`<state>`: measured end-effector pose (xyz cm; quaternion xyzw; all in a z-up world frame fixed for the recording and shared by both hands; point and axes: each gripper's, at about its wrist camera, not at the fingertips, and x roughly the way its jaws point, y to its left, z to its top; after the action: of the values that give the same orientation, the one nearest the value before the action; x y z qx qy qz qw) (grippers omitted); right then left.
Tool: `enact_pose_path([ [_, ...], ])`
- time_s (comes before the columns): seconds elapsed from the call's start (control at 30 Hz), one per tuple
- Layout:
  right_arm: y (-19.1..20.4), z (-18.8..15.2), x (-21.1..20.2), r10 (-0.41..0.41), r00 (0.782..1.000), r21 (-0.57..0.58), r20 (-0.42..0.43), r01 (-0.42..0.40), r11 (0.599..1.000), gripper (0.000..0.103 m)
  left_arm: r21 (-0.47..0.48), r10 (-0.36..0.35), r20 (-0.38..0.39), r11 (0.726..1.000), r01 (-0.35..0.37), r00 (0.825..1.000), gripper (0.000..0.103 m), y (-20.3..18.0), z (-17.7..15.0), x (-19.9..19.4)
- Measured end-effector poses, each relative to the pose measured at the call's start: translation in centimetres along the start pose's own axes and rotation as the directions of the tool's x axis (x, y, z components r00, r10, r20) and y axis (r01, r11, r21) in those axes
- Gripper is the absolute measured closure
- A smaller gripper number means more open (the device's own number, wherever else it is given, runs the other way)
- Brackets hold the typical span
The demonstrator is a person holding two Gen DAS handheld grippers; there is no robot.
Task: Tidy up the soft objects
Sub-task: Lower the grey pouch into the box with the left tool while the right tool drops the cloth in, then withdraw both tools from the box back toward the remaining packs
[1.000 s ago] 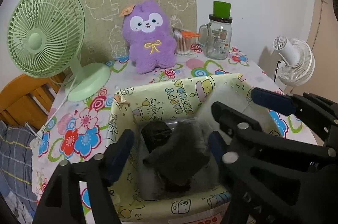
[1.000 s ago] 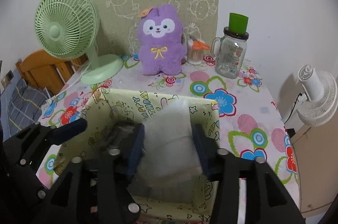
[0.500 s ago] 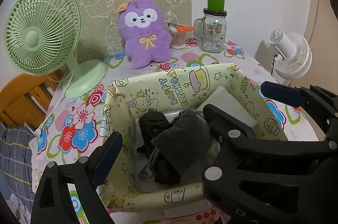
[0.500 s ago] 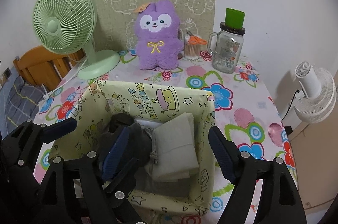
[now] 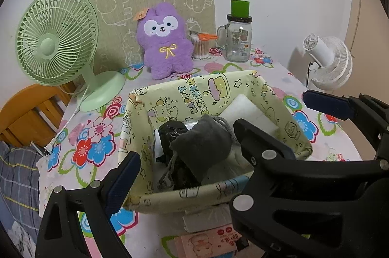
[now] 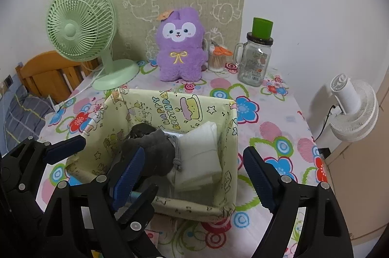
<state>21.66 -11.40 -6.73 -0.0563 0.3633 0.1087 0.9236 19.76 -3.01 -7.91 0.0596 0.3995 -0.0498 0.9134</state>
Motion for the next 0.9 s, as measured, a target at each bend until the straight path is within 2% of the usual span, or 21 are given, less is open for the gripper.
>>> enact_pose_path([
  [0.9, 0.8, -2.8, -5.5, -0.012, 0.999, -0.009, 0.053, 0.013, 1.000, 0.017, 0.011, 0.012, 0.051, 1.000, -0.012, 0.999, 0.007, -1.3, -2.9, -5.0],
])
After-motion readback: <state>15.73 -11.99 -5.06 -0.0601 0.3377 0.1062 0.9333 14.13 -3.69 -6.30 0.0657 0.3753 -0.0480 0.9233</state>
